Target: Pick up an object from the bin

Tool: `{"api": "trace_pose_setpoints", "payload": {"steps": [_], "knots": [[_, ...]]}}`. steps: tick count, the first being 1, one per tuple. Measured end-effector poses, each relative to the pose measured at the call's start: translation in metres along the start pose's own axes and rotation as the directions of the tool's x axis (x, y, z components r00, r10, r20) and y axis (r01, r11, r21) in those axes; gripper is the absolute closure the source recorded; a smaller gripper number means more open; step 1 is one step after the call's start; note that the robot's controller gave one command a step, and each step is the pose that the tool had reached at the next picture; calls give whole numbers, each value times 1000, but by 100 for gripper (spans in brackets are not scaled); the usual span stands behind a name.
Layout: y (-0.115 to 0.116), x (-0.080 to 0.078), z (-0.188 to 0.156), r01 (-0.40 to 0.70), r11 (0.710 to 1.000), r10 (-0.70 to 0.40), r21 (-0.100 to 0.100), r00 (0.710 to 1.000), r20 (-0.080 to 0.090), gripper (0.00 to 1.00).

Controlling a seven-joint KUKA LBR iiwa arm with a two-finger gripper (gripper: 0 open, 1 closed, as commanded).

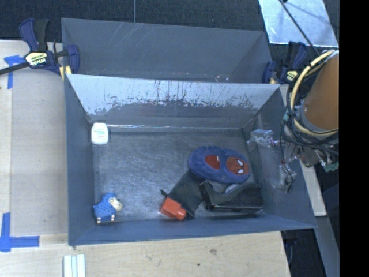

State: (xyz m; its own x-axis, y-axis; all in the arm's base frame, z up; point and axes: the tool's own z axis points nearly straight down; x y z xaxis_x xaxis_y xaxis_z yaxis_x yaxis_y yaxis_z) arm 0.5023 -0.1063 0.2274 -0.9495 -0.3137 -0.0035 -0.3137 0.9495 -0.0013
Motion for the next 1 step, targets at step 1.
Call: {"api": "trace_pose_setpoints", "payload": {"steps": [1], "knots": [[18,-50,90,-248,969,248,-2,969,-4,0]]}}
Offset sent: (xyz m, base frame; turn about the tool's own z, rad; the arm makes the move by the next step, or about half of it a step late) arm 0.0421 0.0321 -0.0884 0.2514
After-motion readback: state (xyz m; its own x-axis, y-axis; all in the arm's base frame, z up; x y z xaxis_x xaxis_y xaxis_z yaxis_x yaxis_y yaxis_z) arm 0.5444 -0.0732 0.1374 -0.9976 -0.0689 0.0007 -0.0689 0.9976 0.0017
